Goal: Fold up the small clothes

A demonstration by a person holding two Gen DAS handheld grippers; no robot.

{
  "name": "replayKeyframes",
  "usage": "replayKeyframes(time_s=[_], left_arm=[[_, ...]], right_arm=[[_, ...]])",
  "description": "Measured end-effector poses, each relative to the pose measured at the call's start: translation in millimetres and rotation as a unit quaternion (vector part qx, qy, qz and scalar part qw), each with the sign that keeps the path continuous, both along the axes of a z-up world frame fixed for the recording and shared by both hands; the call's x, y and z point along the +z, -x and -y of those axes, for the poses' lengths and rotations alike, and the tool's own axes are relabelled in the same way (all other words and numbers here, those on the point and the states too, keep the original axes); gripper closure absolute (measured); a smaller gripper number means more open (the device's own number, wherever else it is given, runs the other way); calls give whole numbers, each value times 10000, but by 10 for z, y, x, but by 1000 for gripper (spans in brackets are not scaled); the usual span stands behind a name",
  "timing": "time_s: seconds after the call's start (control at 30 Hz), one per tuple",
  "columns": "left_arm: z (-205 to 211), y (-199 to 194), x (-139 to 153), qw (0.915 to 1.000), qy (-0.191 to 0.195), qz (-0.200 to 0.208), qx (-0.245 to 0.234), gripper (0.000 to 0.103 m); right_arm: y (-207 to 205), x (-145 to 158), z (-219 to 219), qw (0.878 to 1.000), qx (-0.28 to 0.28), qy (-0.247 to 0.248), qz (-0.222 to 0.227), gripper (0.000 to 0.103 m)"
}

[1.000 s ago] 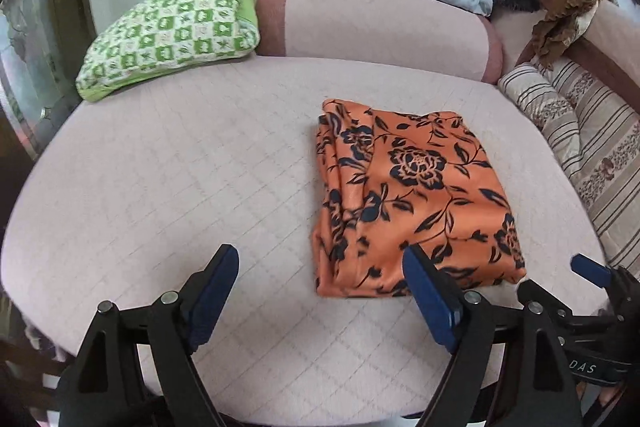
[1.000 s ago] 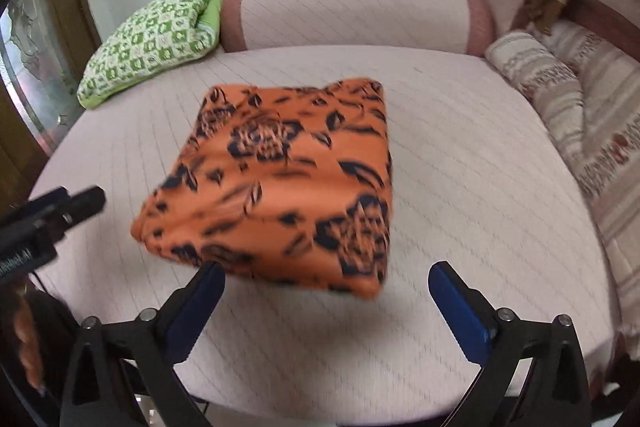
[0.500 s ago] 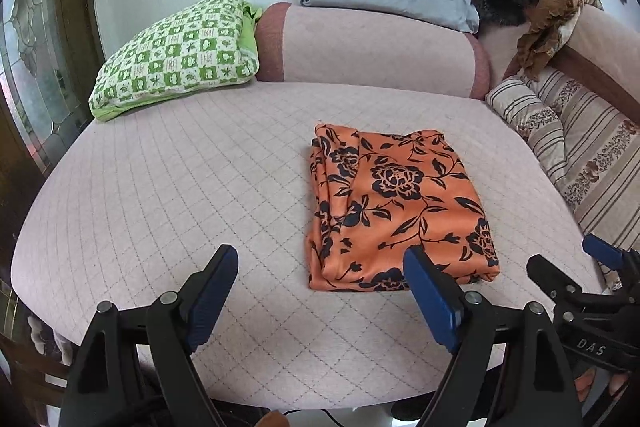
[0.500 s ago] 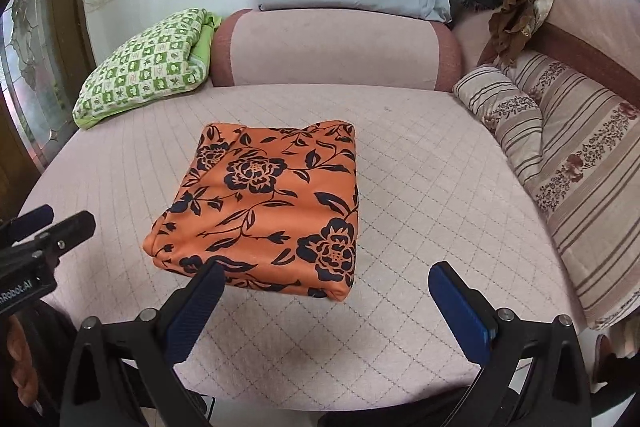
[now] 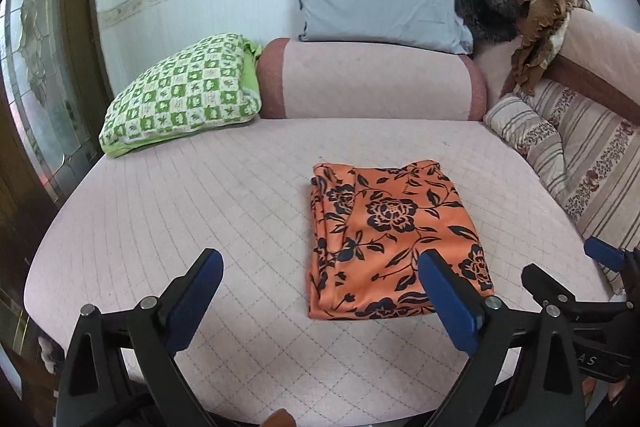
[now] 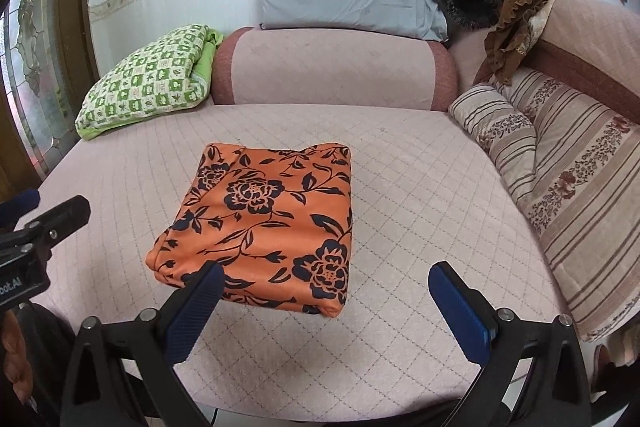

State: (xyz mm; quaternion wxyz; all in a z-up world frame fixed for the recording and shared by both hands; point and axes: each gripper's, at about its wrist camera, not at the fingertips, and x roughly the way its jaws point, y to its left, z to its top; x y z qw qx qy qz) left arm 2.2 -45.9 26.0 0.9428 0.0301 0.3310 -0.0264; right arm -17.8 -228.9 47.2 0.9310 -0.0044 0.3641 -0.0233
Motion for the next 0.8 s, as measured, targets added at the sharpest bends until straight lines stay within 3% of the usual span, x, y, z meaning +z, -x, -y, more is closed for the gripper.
replayKeyframes(time_s=[0.8], left_arm=[[149,-62,-22,9999,-84,75,-130,5]], right_arm=[[-50,48,7,9999,69,80,101,0]])
